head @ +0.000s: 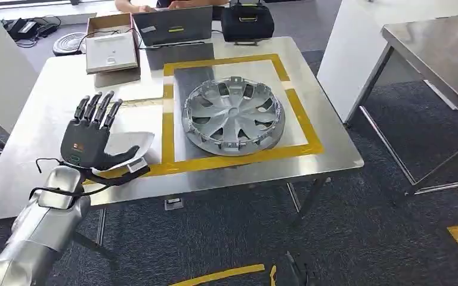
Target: Take the parts from the cabinet and place them on the table.
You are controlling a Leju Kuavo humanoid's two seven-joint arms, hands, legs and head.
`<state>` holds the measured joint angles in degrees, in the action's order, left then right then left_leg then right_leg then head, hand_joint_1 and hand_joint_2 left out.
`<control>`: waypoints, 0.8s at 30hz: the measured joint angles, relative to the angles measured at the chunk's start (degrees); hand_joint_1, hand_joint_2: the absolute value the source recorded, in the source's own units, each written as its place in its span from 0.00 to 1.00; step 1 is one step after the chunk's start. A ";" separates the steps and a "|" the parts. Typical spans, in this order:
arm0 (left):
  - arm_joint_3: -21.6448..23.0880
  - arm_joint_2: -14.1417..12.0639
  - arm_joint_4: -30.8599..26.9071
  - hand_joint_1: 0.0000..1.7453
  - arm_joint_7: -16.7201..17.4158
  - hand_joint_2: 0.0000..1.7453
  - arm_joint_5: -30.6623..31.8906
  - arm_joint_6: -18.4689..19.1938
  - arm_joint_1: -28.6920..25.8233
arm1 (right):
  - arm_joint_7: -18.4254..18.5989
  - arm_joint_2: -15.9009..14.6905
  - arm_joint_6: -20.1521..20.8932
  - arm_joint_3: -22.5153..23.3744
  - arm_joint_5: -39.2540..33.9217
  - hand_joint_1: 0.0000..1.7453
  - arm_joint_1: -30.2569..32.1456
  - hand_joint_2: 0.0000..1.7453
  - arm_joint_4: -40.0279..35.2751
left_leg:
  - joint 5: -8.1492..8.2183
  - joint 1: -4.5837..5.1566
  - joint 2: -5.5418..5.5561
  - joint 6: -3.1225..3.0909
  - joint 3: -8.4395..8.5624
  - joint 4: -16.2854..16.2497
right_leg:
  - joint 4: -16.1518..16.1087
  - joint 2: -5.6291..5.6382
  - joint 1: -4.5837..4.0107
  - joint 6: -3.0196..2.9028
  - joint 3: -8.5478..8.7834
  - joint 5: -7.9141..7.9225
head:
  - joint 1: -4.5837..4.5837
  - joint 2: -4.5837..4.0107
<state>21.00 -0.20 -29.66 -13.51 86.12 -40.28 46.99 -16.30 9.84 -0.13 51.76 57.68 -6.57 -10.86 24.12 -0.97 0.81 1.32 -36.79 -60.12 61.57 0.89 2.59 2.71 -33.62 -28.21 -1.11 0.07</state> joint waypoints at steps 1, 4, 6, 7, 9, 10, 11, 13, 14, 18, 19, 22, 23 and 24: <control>0.00 -0.02 -0.20 0.00 -0.31 0.00 0.00 0.00 0.14 | -0.07 0.00 -0.09 0.00 -0.26 0.00 -0.18 0.00 0.00 | -0.29 -0.01 0.22 0.36 -0.33 -0.10 | -0.06 0.02 -0.10 -0.81 -0.21 -0.59 | 0.04 0.00; 0.00 -0.13 -0.26 0.00 -0.37 0.00 0.00 0.02 0.29 | -0.26 0.15 -0.15 0.18 -1.00 0.00 -0.34 0.00 0.00 | 0.52 -0.44 -0.02 1.41 -1.07 -0.69 | -0.31 -0.40 -0.15 -2.66 -1.06 0.46 | 0.15 0.00; 0.00 -0.07 -0.26 0.00 -0.13 0.00 0.00 0.00 0.52 | -0.39 0.17 -0.17 0.55 -1.35 0.00 -0.38 0.00 0.00 | 6.06 -0.39 -0.37 1.43 -3.23 -7.31 | -0.36 -0.44 -0.39 -3.34 -1.95 1.23 | 0.24 0.00; 0.00 -0.07 -0.26 0.00 0.18 0.00 0.00 0.00 0.56 | -0.35 0.17 -0.17 0.59 -1.35 0.00 -0.38 0.00 0.00 | 8.64 -0.33 -0.38 1.49 -4.64 -11.85 | -0.35 -0.54 -0.62 -3.54 -2.52 1.66 | 0.20 0.00; -0.02 -0.07 -0.26 0.00 0.46 0.00 0.00 0.02 0.42 | -0.09 0.20 -0.17 0.61 -1.31 0.00 -0.39 0.00 0.00 | 10.45 -0.24 -0.38 1.23 -5.41 -16.82 | -0.33 -0.64 -1.13 -3.74 -3.75 2.60 | 0.22 0.00; -0.02 -0.09 -0.28 0.00 0.81 0.00 0.00 0.00 0.34 | 0.37 0.20 -0.24 0.61 -1.24 0.00 -0.39 0.00 0.00 | 9.44 -0.13 -0.38 0.91 -4.09 -15.72 | -0.33 -0.67 -1.34 -3.75 -4.30 3.06 | 0.20 0.00; -0.07 -0.11 -0.42 0.00 1.18 0.00 0.02 0.00 0.26 | 0.74 0.20 -0.31 0.61 -1.14 0.00 -0.41 0.00 0.00 | 7.75 0.07 -0.39 0.41 -1.60 -12.44 | -0.33 -0.69 -1.54 -3.72 -4.87 3.53 | 0.20 0.00; -0.26 -0.26 -1.18 0.00 1.49 0.00 0.02 0.00 0.23 | 1.11 0.20 -0.53 0.63 -1.09 0.00 -0.50 0.00 0.00 | 5.85 0.72 -0.42 -0.94 4.98 -3.14 | -0.32 -0.72 -1.72 -3.60 -5.60 4.43 | 0.17 0.00; -0.68 -0.37 -1.97 0.00 1.51 0.00 0.02 0.00 0.15 | 1.11 0.39 -0.79 0.63 -1.11 0.00 -0.49 0.00 0.00 | 7.60 1.06 -0.81 -1.21 6.66 -0.19 | -0.40 -0.77 -1.82 -3.20 -5.90 4.90 | 0.13 0.00; -1.57 -0.83 -3.34 0.00 1.64 0.00 0.02 0.00 -0.25 | 1.11 0.50 -0.98 0.70 -1.14 0.00 -0.47 0.00 0.00 | 5.22 1.80 -0.87 -2.02 5.50 0.78 | -1.69 -0.87 -1.35 -1.47 -5.73 6.79 | 0.28 0.00; -1.86 -0.94 -3.54 0.00 1.64 0.00 0.02 0.00 -0.30 | 1.13 0.48 -0.98 0.72 -1.11 0.00 -0.40 0.00 0.00 | 4.11 1.33 -1.23 -2.32 5.65 1.45 | -1.29 -0.82 -0.98 -1.37 -6.04 6.39 | 0.31 0.00; -2.23 -1.16 -4.20 0.00 1.36 0.00 0.02 0.00 -0.64 | 1.25 0.48 -1.07 0.74 -0.76 0.00 -0.63 0.00 0.00 | 1.94 1.30 -1.04 -3.28 3.54 1.88 | 7.66 -0.78 -1.14 -0.64 -8.62 -3.57 | 0.02 0.00; -2.40 -1.20 -4.33 0.00 1.18 0.00 0.02 0.00 -0.89 | 1.29 0.48 -1.11 0.74 -0.76 0.00 -0.77 0.00 0.00 | 1.39 1.32 -1.04 -3.27 2.83 1.85 | 11.13 -0.77 -1.13 -0.46 -9.18 -5.48 | 0.04 0.00; -2.49 -1.33 -4.33 0.00 1.09 0.00 0.02 0.00 -1.11 | 1.31 0.46 -1.16 0.74 -0.76 0.00 -0.95 0.00 0.00 | 0.87 1.32 -1.04 -3.21 2.04 1.77 | 13.29 -0.77 -1.16 -0.32 -9.15 -5.59 | 0.02 0.00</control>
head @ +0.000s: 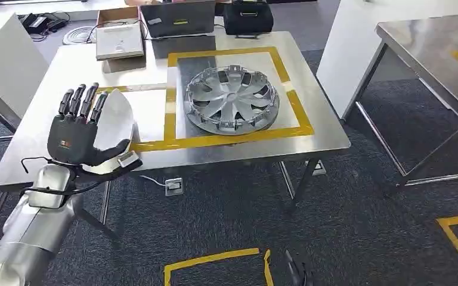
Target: Take the parts from the cabinet and place them on the table.
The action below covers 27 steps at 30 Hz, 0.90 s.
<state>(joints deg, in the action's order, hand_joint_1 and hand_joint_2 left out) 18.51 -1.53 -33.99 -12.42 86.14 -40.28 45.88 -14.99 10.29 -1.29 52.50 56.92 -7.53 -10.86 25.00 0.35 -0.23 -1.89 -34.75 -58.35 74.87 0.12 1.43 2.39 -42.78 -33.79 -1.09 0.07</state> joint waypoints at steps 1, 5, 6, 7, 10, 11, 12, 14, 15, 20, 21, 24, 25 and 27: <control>-0.20 -0.13 -0.07 0.00 -0.13 0.00 0.00 0.00 -0.25 | 0.00 -0.02 -0.07 0.02 0.00 0.00 -0.24 0.00 0.00 | -0.56 -0.03 -0.03 0.12 -0.90 -0.21 | 0.22 -0.01 0.02 0.14 0.86 1.36 | 0.00 0.00; -0.98 -0.37 -0.70 0.00 -0.33 0.00 0.00 0.00 -0.49 | -0.07 -0.04 -0.20 0.02 -0.17 0.00 -1.47 0.00 0.00 | -2.10 -0.17 -0.08 1.27 -4.26 -1.74 | -13.64 0.03 -0.09 0.04 11.29 2.84 | -0.13 0.00; -1.14 -0.50 -0.83 0.00 -0.33 0.00 0.00 0.00 -0.46 | -0.13 -0.04 -0.28 0.04 -0.22 0.00 -1.62 0.00 0.00 | -2.39 -0.10 -0.06 1.56 -4.34 -1.99 | -13.60 0.32 -0.48 -1.03 11.05 3.42 | -0.02 0.00; -1.22 -0.52 -0.81 0.00 -0.39 0.00 0.00 0.00 -0.40 | -0.18 -0.04 -0.37 0.04 -0.30 0.00 -1.62 0.00 0.00 | -2.65 -0.08 -0.05 1.94 -4.29 -2.10 | -14.16 0.30 -0.47 -1.42 10.82 3.30 | -0.20 0.00; -1.44 -0.79 -0.83 0.00 -0.48 0.00 0.00 0.00 -0.42 | -0.20 0.00 -0.63 0.04 -0.35 0.00 -1.83 0.00 0.00 | -3.51 -0.43 0.19 3.00 -4.66 -1.78 | -14.54 -0.10 -0.23 -3.12 10.21 5.01 | -0.22 0.00; -1.64 -0.87 -0.85 0.00 -0.52 0.00 0.00 0.00 -0.40 | -0.11 -0.02 -0.74 0.09 -0.35 0.00 -1.98 0.00 0.00 | -1.25 -0.49 0.25 3.31 -5.43 -2.90 | -14.73 -0.09 -0.28 -3.37 9.66 5.66 | -0.05 0.00; -1.79 -0.92 -0.90 0.00 -0.52 0.00 0.00 0.00 -0.38 | -0.04 -0.02 -0.85 0.11 -0.37 0.00 -2.07 0.00 0.00 | 2.00 -0.60 0.25 3.62 -6.33 -5.61 | -14.75 -0.11 -0.26 -3.70 9.03 6.27 | 0.02 0.00; -1.81 -0.92 -0.90 0.00 -0.50 0.00 0.00 0.00 -0.38 | 0.00 -0.02 -0.87 0.11 -0.37 0.00 -2.07 0.00 0.00 | 2.21 -0.61 0.25 3.63 -6.39 -5.83 | -14.75 -0.11 -0.26 -3.72 8.99 6.31 | 0.02 0.00; -1.81 -0.92 -0.90 0.00 -0.50 0.00 0.00 0.00 -0.38 | 0.00 -0.02 -0.87 0.11 -0.37 0.00 -2.07 0.00 0.00 | 2.21 -0.61 0.25 3.63 -6.39 -5.83 | -14.75 -0.11 -0.26 -3.72 8.99 6.31 | 0.02 0.00; -2.01 -1.33 -0.94 0.00 -0.50 0.00 0.00 0.00 -0.52 | 0.83 -0.02 -0.87 0.13 -0.33 0.00 -1.98 0.00 0.00 | 4.06 -0.95 0.25 4.18 -3.71 -13.93 | -14.66 -0.19 -0.30 -3.25 4.22 10.06 | 0.02 0.00; -2.16 -1.35 -0.96 0.00 -0.68 0.00 0.00 0.00 -0.49 | 0.85 -0.02 -0.94 0.13 -0.33 0.00 -1.99 0.00 0.00 | 3.18 -0.96 0.25 3.96 -0.27 -9.66 | -14.66 -0.19 -0.29 -3.05 3.64 10.63 | 0.02 0.00; -2.36 -1.38 -1.40 0.00 -0.96 0.00 0.00 -0.02 -0.34 | 0.90 -0.04 -1.01 0.13 -0.33 0.00 -2.00 0.00 0.00 | 5.58 -0.23 0.51 2.84 4.36 -1.70 | -15.00 -0.16 -0.24 -1.77 3.11 12.31 | -0.42 0.00; -2.45 -1.53 -1.38 0.00 -0.96 0.00 0.00 0.00 -0.22 | 0.94 -0.02 -1.01 0.15 -0.33 0.00 -1.98 0.00 0.00 | 5.36 -0.05 0.52 2.43 4.19 -1.47 | -15.41 -0.13 -0.03 -1.34 3.13 12.97 | -0.13 0.00; -2.49 -1.55 -1.29 0.00 -1.22 0.00 0.00 0.00 -0.15 | 0.92 0.02 -0.81 0.15 -0.33 0.00 -1.68 0.00 0.00 | 3.79 -0.04 0.35 1.16 3.63 -0.62 | -16.00 -0.04 0.24 -0.41 2.88 13.90 | 0.02 0.00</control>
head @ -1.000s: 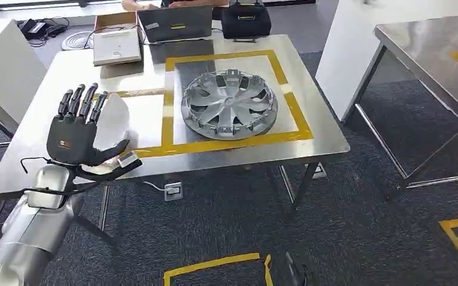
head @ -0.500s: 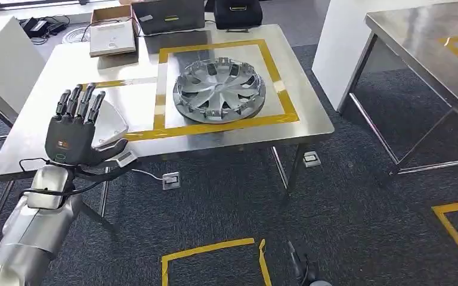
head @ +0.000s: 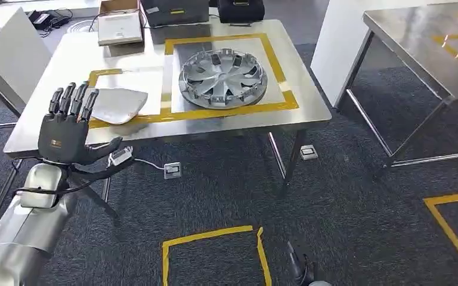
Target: Take the parts from the cabinet and place them on the table.
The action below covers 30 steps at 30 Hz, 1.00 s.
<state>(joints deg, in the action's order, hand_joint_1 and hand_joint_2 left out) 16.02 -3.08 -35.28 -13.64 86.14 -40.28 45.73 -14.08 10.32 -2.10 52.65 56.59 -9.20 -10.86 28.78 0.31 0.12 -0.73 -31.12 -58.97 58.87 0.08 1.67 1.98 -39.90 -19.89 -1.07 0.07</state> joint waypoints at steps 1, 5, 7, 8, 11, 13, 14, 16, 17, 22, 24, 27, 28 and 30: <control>-0.06 0.00 0.11 0.00 -0.15 0.00 0.00 0.00 0.15 | -0.02 0.00 0.00 0.00 0.00 0.00 0.17 0.00 0.00 | -0.71 -0.08 -0.29 -0.39 -0.21 0.12 | 0.85 0.04 0.07 0.03 -0.56 -2.00 | -0.09 0.00; -0.33 -0.09 0.48 0.00 -0.26 0.00 0.00 0.00 0.18 | -0.11 0.04 0.06 0.00 0.09 0.00 -0.03 0.00 0.00 | -3.78 0.18 -0.23 -1.36 -4.03 0.05 | 16.18 0.05 -0.33 0.27 -4.40 -13.59 | -0.15 0.00; -0.35 -0.17 0.79 0.00 -0.44 0.00 0.00 0.00 0.09 | -0.09 0.04 0.09 0.00 0.09 0.00 -0.07 0.00 0.00 | -5.14 0.29 -0.21 -1.28 -5.88 -0.06 | 17.42 0.05 -0.67 0.01 -2.81 -11.47 | -0.15 0.00; -0.37 -0.24 0.90 0.00 -0.46 0.00 0.00 0.00 0.09 | -0.07 0.04 0.09 0.00 0.09 0.00 -0.07 0.00 0.00 | -5.79 0.30 -0.20 -1.16 -6.79 -0.16 | 14.70 0.04 -0.88 -0.24 -0.29 -9.42 | -0.13 0.00; -0.63 -0.46 0.92 0.00 -0.77 0.00 0.00 0.00 0.16 | -0.09 0.02 0.11 0.00 0.11 0.00 -0.40 0.00 0.00 | -7.31 0.55 -0.18 -0.41 -8.54 -0.53 | 0.43 0.05 -1.60 -1.39 10.12 -11.11 | -0.20 0.00; -0.74 -0.57 1.03 0.00 -0.81 0.00 0.00 0.00 0.31 | -0.13 0.04 0.11 0.00 0.20 0.00 -0.45 0.00 0.00 | -8.21 0.30 -0.39 0.23 -8.25 -0.24 | 0.33 0.14 -1.81 -2.21 9.29 -10.46 | -0.39 0.00; -0.74 -0.57 1.05 0.00 -0.83 0.00 0.00 0.00 0.37 | -0.13 0.04 0.11 0.00 0.20 0.00 -0.48 0.00 0.00 | -8.94 0.18 -0.36 0.54 -8.22 0.22 | 0.51 0.13 -2.00 -2.57 9.04 -9.97 | -0.42 0.00; -0.81 -0.94 1.25 0.00 -0.96 0.00 0.00 0.00 0.42 | -0.15 0.04 0.11 0.00 0.15 0.00 -0.56 0.00 0.00 | -7.99 0.15 -0.09 1.24 -8.91 -0.17 | -0.38 -0.33 -1.38 -3.27 8.42 -8.15 | -0.46 0.00; -0.81 -1.01 1.33 0.00 -1.18 0.00 0.00 0.00 0.51 | -0.18 0.04 0.09 0.02 0.06 0.00 -0.63 0.00 0.00 | -4.70 0.07 -0.10 1.59 -9.73 -2.22 | -0.45 -0.29 -1.31 -3.73 7.89 -7.50 | -0.28 0.00; -0.81 -1.05 2.12 0.00 -1.40 0.00 -0.02 0.00 0.46 | -0.18 0.04 0.13 0.02 -0.09 0.00 -0.54 0.00 0.00 | 1.95 -1.08 -0.12 3.02 -11.51 -17.06 | -0.24 -0.39 -1.15 -3.40 3.60 -4.17 | -0.28 0.00; -0.81 -1.05 2.27 0.00 -1.45 0.00 -0.04 0.00 0.52 | -0.17 0.04 0.13 0.04 -0.13 0.00 -0.54 0.00 0.00 | -1.60 -1.54 -0.13 3.34 -6.26 -11.28 | 0.03 -0.39 -0.93 -2.86 1.99 -3.05 | -0.33 0.00; -0.81 -0.81 2.25 0.00 -1.51 0.00 -0.11 0.00 0.96 | -0.28 -0.07 0.13 0.04 -0.18 0.00 -0.58 0.00 -0.04 | 1.19 -0.94 0.33 2.32 0.47 -1.05 | 0.22 -0.38 -0.84 -1.49 0.68 -1.42 | -0.70 0.00; -0.81 -0.81 2.34 0.00 -1.58 0.00 -0.11 0.00 1.05 | -0.31 -0.07 0.13 0.04 -0.17 0.00 -0.56 0.00 -0.02 | 0.92 -0.93 0.30 2.05 0.24 -0.44 | 0.09 -0.33 -0.83 -1.15 0.62 -0.86 | -0.70 0.00; -0.81 -0.74 2.60 0.00 -1.64 0.00 -0.13 0.00 1.05 | -0.26 -0.07 0.15 0.07 -0.22 0.00 -0.21 0.00 -0.02 | -0.18 -0.44 0.25 0.76 -0.74 -0.46 | -0.70 -0.18 -0.37 -0.19 0.22 0.55 | -0.63 0.00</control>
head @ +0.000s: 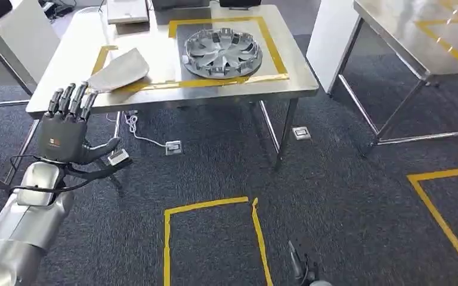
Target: Take the parts from the cabinet and place them on the table.
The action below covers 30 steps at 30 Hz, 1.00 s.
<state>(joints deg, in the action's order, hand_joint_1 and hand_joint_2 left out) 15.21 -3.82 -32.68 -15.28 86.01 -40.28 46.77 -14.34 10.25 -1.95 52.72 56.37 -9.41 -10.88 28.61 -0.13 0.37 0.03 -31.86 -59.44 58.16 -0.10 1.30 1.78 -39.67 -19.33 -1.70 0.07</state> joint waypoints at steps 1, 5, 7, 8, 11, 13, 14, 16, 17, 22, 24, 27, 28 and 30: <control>0.00 0.07 0.13 0.00 -0.02 0.00 0.00 0.00 0.14 | -0.07 0.00 0.02 0.02 -0.04 0.00 0.19 0.00 0.00 | -0.73 -0.28 -0.22 -0.65 -0.35 0.18 | 0.45 0.03 0.26 0.26 -0.45 -0.95 | 0.00 0.00; 0.00 0.33 0.26 0.00 -0.02 0.00 -0.02 0.00 0.24 | -0.11 0.00 1.03 0.04 -0.39 0.00 0.32 0.00 0.00 | -3.05 0.12 -0.24 -1.84 -3.53 0.17 | 15.84 0.04 -0.07 0.50 -5.07 -13.03 | -0.26 0.00; 0.00 0.33 0.31 0.00 0.00 0.00 -0.02 0.00 -0.02 | -0.13 -0.02 1.58 0.04 -0.55 0.00 0.36 0.00 0.00 | -4.14 0.46 -0.23 -1.94 -4.97 0.17 | 19.51 0.05 -0.43 0.12 -4.84 -12.02 | -0.24 0.00; 0.00 0.33 0.31 0.00 -0.02 0.00 -0.06 0.00 -0.09 | -0.13 -0.07 1.97 0.05 -0.59 0.00 0.39 0.00 0.00 | -4.70 0.57 -0.23 -1.92 -5.65 0.14 | 17.97 0.06 -0.70 -0.24 -3.07 -9.77 | -0.26 0.00; 0.00 0.48 1.03 0.00 -0.96 0.00 -0.13 0.00 0.25 | -0.09 -0.20 2.62 0.07 -0.81 0.00 0.17 0.00 0.00 | -5.95 0.68 -0.28 -1.53 -6.75 0.09 | 3.44 0.12 -1.70 -1.97 7.34 -9.63 | -0.28 0.00; 0.00 0.57 1.84 0.00 -1.42 1.00 -0.15 0.00 0.63 | -0.09 -0.26 3.02 0.07 -0.85 0.00 0.16 0.00 0.00 | -6.72 0.75 -0.32 -0.84 -6.82 0.25 | 0.90 0.13 -2.09 -2.44 8.63 -10.29 | -0.31 0.00; 0.00 0.70 2.18 0.00 -1.57 1.00 -0.13 0.00 0.70 | -0.04 -0.26 3.04 0.07 -0.98 0.00 0.15 0.00 0.00 | -7.10 0.65 -0.31 -0.61 -6.81 0.53 | 0.63 0.08 -2.10 -2.61 8.58 -10.14 | -0.39 0.00; 0.04 0.70 2.56 0.00 -1.07 1.00 0.02 0.00 0.70 | -0.02 -0.31 3.08 0.11 -1.03 0.00 0.22 0.00 0.00 | -7.17 0.83 -0.42 -1.52 -6.96 0.74 | 0.31 0.08 -2.00 -2.37 8.39 -9.78 | -0.35 0.00; 0.17 0.70 2.62 0.00 -0.68 1.00 0.06 0.00 0.69 | -0.04 -0.31 3.06 0.13 -1.07 0.00 0.20 1.00 0.00 | -7.25 0.78 -0.41 -0.87 -6.94 0.98 | 0.32 0.08 -2.03 -2.59 8.24 -9.61 | -0.33 0.00; 0.94 0.85 5.14 0.00 1.54 1.00 -0.44 1.80 1.60 | 0.24 -0.28 2.58 0.50 -1.36 0.00 0.21 1.00 0.00 | -8.68 0.80 -0.39 -0.48 -7.03 1.76 | 0.35 0.07 -2.01 -2.97 7.69 -8.76 | -0.35 0.00; 0.94 1.25 6.32 0.00 2.56 1.00 -0.46 3.26 1.79 | 0.99 -0.26 2.27 0.96 -1.38 0.00 0.24 1.00 0.00 | -8.87 0.79 -0.39 -0.30 -7.04 1.84 | 0.38 0.07 -2.02 -3.02 7.62 -8.66 | -0.33 0.00; 0.94 1.66 7.61 0.00 4.46 1.00 -0.37 4.15 2.35 | 1.60 -0.26 0.61 1.03 -0.83 0.00 0.30 1.00 0.00 | -8.99 0.75 -0.39 -0.32 -7.17 1.87 | 0.44 0.08 -2.02 -3.06 7.46 -8.60 | -0.33 0.00; 0.94 1.68 7.84 0.00 4.66 1.00 -0.31 4.02 2.46 | 1.64 -0.26 0.63 1.05 -0.79 0.00 0.29 1.00 0.00 | -8.99 0.72 -0.39 -0.32 -7.18 1.87 | 0.44 0.08 -2.01 -3.05 7.46 -8.60 | -0.33 0.00; 0.96 1.73 8.13 0.00 4.26 1.00 -0.26 3.14 2.49 | 1.09 -0.26 0.81 1.05 -0.92 0.00 0.28 1.00 0.00 | -8.99 0.71 -0.39 -0.32 -7.18 1.87 | 0.45 0.10 -1.98 -3.05 7.46 -8.60 | -0.33 0.00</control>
<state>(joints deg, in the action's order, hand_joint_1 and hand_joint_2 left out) 16.17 -2.10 -24.55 -11.02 85.74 -37.14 49.26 -13.25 9.99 -1.14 53.77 55.45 -9.13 -10.88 19.61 0.57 -0.02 -0.29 -39.04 -57.56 58.61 0.00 -0.68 -1.27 -32.22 -27.93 -2.03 0.07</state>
